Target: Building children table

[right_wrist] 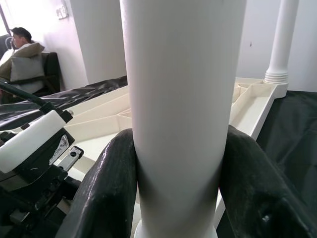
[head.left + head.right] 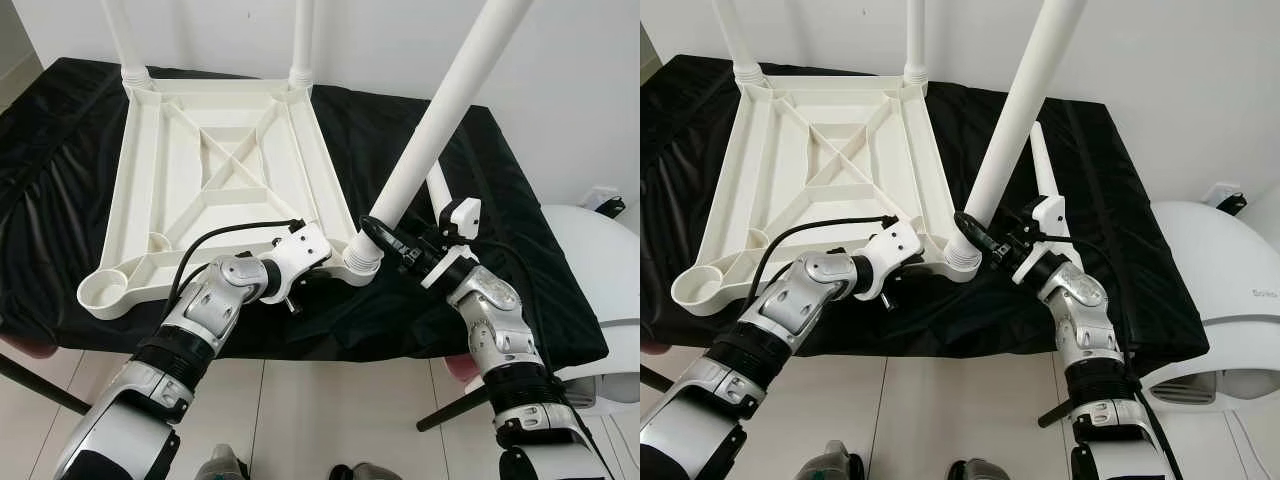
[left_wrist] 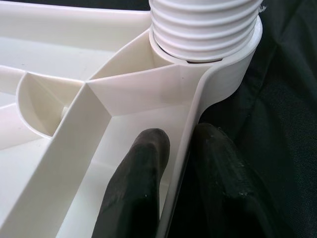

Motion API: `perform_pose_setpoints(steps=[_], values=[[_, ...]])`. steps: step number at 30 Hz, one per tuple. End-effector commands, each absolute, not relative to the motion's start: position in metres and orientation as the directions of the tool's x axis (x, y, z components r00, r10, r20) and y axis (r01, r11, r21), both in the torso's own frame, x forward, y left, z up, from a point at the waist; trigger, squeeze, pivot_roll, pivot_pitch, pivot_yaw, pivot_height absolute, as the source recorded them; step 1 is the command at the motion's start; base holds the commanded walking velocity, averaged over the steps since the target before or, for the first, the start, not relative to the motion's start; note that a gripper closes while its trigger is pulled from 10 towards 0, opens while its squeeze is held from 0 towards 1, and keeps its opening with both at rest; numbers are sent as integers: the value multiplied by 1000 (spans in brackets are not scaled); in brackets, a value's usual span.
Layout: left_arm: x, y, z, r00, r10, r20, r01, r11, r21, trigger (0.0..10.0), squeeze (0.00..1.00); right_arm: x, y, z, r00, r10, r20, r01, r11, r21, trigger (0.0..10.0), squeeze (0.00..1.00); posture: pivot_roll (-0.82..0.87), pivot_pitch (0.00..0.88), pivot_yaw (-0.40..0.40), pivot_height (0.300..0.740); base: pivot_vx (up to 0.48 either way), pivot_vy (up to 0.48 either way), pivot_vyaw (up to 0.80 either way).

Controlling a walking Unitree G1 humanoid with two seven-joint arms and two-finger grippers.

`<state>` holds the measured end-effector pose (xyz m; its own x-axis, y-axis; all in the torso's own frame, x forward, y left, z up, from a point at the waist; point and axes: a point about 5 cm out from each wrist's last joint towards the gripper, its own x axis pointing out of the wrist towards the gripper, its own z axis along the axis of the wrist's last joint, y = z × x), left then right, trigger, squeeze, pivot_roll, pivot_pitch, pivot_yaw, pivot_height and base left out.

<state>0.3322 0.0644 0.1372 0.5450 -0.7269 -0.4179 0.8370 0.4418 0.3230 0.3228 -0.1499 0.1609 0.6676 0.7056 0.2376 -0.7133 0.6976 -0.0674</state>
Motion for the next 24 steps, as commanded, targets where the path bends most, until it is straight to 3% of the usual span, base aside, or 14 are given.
perform_pose_setpoints(steps=[1, 24], values=[[333, 56, 152, 552, -751, -362, 826, 435, 359, 10000, 0, 318, -144, 133, 693, 712, 112, -715, 699, -14, 10000, 0, 32, 55, -65, 740, 0, 0, 0], [333, 54, 153, 550, -756, -356, 827, 432, 360, 10000, 0, 308, -136, 137, 751, 637, 172, -648, 761, 12, 10000, 0, 26, 40, -65, 740, 0, 0, 0]])
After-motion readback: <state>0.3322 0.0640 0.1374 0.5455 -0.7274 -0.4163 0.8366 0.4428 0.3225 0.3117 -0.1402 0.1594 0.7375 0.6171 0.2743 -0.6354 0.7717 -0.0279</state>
